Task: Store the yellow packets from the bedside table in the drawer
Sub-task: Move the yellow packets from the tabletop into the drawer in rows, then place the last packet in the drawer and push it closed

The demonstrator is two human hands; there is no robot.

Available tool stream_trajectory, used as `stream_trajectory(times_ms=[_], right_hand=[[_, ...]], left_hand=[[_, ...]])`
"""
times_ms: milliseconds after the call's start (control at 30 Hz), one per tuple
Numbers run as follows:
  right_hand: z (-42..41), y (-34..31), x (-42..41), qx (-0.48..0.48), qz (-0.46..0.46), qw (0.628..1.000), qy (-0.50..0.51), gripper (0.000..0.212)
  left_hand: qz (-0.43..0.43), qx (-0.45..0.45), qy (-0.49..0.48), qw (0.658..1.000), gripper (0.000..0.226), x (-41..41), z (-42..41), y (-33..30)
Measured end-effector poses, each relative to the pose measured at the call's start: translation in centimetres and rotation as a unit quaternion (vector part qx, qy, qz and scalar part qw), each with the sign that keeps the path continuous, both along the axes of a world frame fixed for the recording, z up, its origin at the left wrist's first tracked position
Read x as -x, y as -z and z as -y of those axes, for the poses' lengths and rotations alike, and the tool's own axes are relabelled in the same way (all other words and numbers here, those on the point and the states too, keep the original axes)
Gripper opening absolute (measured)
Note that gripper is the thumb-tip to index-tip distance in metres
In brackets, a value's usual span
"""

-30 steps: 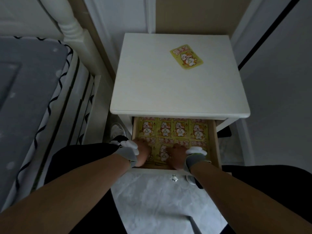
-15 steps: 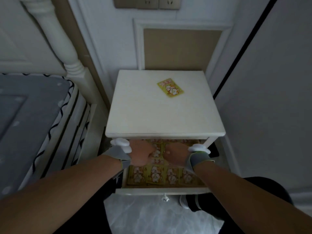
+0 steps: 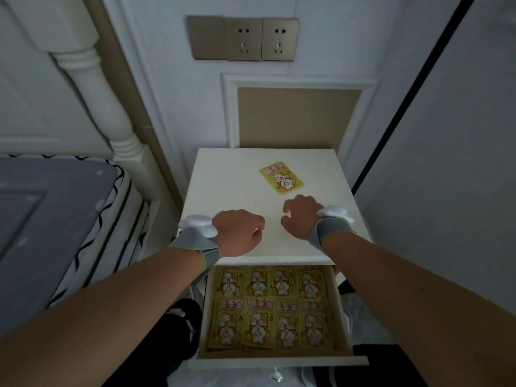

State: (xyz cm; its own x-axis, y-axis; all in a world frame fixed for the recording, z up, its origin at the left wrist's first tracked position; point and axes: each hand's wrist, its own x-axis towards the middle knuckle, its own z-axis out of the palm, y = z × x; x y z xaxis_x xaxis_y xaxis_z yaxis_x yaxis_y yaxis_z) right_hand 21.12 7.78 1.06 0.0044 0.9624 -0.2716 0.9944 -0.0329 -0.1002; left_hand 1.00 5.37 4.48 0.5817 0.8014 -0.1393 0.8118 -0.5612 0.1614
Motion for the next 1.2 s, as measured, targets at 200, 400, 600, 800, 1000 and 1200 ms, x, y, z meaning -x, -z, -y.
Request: stream_trajectory(times_ms=[200, 400, 600, 800, 1000, 1200], right_hand=[[-5.1, 3.4, 0.2, -0.009, -0.006, 1.000, -0.015, 0.063], [-8.5, 4.5, -0.1, -0.039, -0.036, 0.999, -0.006, 0.069], [-5.6, 3.6, -0.5, -0.072, 0.052, 0.995, -0.043, 0.057], [-4.6, 3.0, -0.8, -0.014, -0.027, 0.999, -0.023, 0.071], [0.1, 1.6, -0.5, -0.059, 0.049, 0.995, -0.058, 0.062], [4.6, 3.2, -0.4, -0.031, -0.063, 0.997, -0.025, 0.089]], left_hand=[[0.005, 0.003, -0.030, 1.000, 0.027, 1.9, -1.8, 2.7], [0.043, -0.010, -0.054, 0.998, 0.027, 1.8, -2.2, 3.4], [0.051, -0.012, -0.055, 0.997, 0.027, 1.2, -1.7, 2.8], [0.054, -0.018, -0.069, 0.996, 0.026, 1.0, 0.2, 1.1], [0.064, -0.025, -0.079, 0.995, 0.024, 3.0, 1.9, -0.1], [0.076, -0.027, -0.076, 0.994, 0.023, 3.8, 3.8, -0.3]])
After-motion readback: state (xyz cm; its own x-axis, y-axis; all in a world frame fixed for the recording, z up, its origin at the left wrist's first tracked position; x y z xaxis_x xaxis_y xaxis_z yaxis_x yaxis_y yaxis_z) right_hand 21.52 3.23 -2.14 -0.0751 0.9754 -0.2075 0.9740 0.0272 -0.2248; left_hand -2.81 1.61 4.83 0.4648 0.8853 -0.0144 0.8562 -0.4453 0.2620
